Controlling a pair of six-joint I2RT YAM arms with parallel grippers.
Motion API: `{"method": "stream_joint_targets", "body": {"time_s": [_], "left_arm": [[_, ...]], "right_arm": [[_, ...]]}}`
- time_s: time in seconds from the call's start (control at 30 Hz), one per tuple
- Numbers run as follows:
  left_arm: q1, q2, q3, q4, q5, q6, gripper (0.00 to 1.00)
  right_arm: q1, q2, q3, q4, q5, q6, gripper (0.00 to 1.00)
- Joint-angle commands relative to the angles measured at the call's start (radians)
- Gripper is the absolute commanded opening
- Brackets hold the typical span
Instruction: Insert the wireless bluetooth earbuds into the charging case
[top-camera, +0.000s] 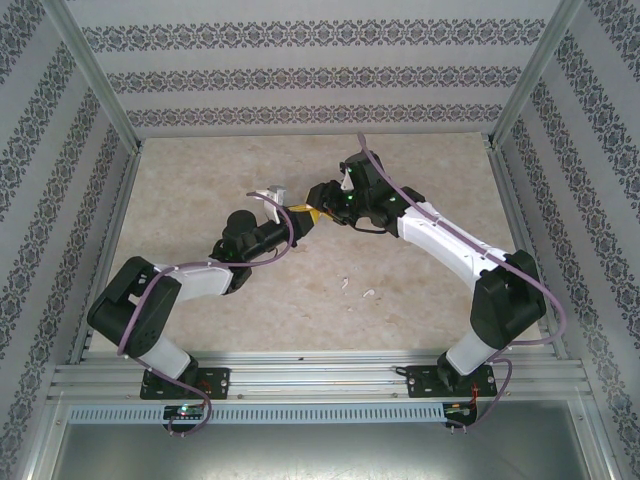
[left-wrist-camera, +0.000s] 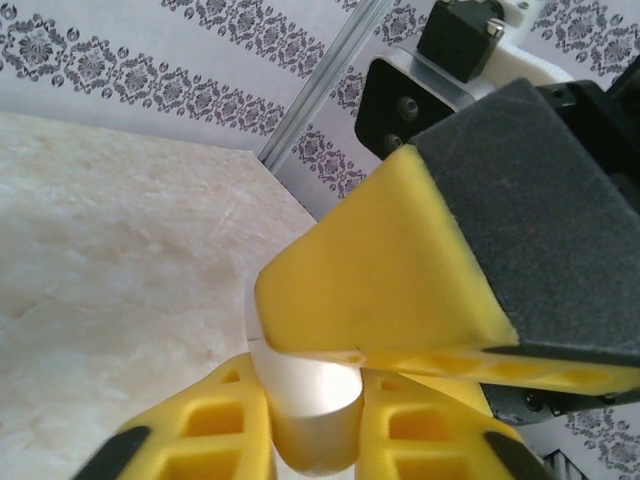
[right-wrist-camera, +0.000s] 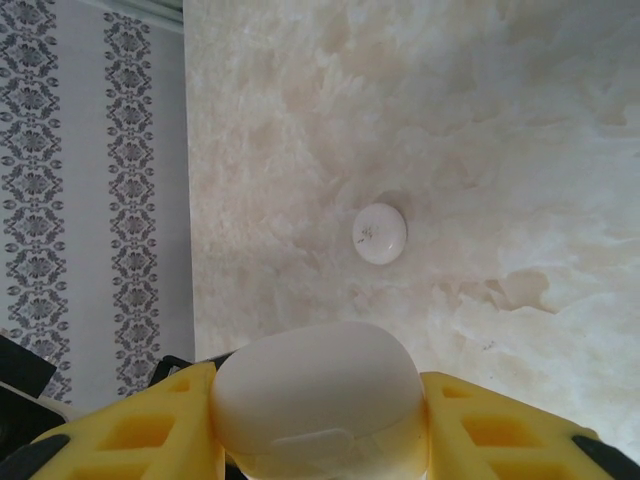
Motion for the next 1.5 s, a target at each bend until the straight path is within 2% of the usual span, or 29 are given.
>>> {"method": "stream_joint_targets", "body": {"time_s": [0.0, 0.17, 0.33, 0.5, 0.7, 0.9, 1.07, 1.2, 1.37, 1.47], "left_arm": [[-0.007, 0.016, 0.039, 0.099, 0.0, -0.018, 0.08], [-0.008, 0.011, 0.038, 0.11, 0.005, -0.028, 0.04], [-0.007, 0.003, 0.026, 0.129, 0.011, -0.047, 0.04], [-0.004, -0.035, 0.013, 0.088, 0.024, -0.05, 0.03], [0.015, -0.144, 0.036, -0.111, 0.081, -0.05, 0.03], [0.044, -0.228, 0.079, -0.22, 0.206, -0.109, 0.03], [0.047, -0.253, 0.113, -0.215, 0.295, -0.197, 0.03], [0.047, -0.262, 0.116, -0.157, 0.315, -0.259, 0.02], [0.046, -0.281, 0.122, -0.157, 0.32, -0.268, 0.03], [0.046, -0.286, 0.123, -0.149, 0.323, -0.278, 0.03]], "right_arm": [[0.014, -0.048, -0.012, 0.011, -0.066, 0.016, 0.4], [0.012, -0.057, -0.027, 0.032, -0.075, 0.021, 0.42], [0.002, -0.083, -0.042, 0.072, -0.092, 0.012, 0.56], [-0.037, -0.147, -0.058, 0.108, -0.119, -0.022, 0.64], [-0.108, -0.264, -0.126, 0.204, -0.18, -0.063, 0.66], [-0.17, -0.337, -0.211, 0.333, -0.269, -0.074, 0.66], [-0.16, -0.326, -0.222, 0.423, -0.358, -0.065, 0.67], [-0.134, -0.304, -0.214, 0.449, -0.398, -0.068, 0.66], [-0.115, -0.284, -0.206, 0.479, -0.438, -0.06, 0.55], [-0.112, -0.279, -0.209, 0.491, -0.449, -0.053, 0.53]]}}
